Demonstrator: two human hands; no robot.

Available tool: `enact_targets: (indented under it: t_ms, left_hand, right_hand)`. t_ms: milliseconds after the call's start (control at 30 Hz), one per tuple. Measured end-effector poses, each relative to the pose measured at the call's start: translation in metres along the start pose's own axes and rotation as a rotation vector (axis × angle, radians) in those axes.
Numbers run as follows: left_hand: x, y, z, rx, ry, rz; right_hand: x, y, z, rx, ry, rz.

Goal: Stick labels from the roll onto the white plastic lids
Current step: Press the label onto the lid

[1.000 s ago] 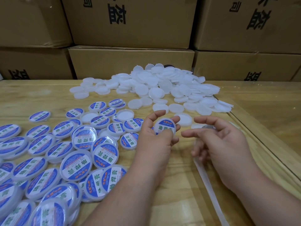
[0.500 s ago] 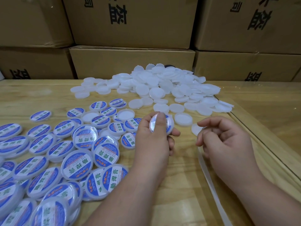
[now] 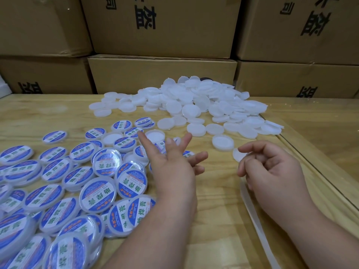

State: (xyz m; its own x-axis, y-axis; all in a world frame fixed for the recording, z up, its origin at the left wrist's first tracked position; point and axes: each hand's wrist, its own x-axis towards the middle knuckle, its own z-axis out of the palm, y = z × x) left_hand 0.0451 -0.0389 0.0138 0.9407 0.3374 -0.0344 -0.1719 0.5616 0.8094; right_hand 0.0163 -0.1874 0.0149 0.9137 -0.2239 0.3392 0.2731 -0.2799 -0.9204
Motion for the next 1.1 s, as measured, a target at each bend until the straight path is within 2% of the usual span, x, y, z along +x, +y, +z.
enact_targets:
  t_ms: [267, 333, 533, 633, 767, 900, 1033, 1100]
  left_hand:
    - [0.002, 0.000, 0.000, 0.050, -0.011, 0.049]
    - [0.001, -0.007, 0.002, 0.252, -0.096, 0.082]
    - [-0.016, -0.021, -0.001, 0.974, -0.552, 0.251]
    - [-0.022, -0.023, 0.000, 1.125, -0.707, 0.279]
    - [-0.018, -0.027, -0.001, 1.224, -0.644, 0.338]
    - [-0.013, -0.033, 0.009, 1.327, -0.764, 0.388]
    - [0.009, -0.039, 0.019, 1.311, -0.762, 0.362]
    - [0.023, -0.046, 0.029, 1.387, -0.780, 0.402]
  right_hand:
    - [0.003, 0.004, -0.002, -0.107, -0.013, 0.061]
    - [0.003, 0.005, -0.001, -0.142, -0.018, 0.058]
    - [0.006, 0.010, -0.001, -0.253, 0.029, 0.026]
    - [0.008, 0.012, -0.004, -0.301, 0.064, 0.005]
    - [0.009, 0.014, -0.003, -0.334, 0.102, -0.005]
    - [0.009, 0.014, -0.003, -0.334, 0.143, -0.035]
    - [0.010, 0.014, -0.003, -0.309, 0.143, -0.055]
    - [0.010, 0.014, -0.003, -0.305, 0.141, -0.058]
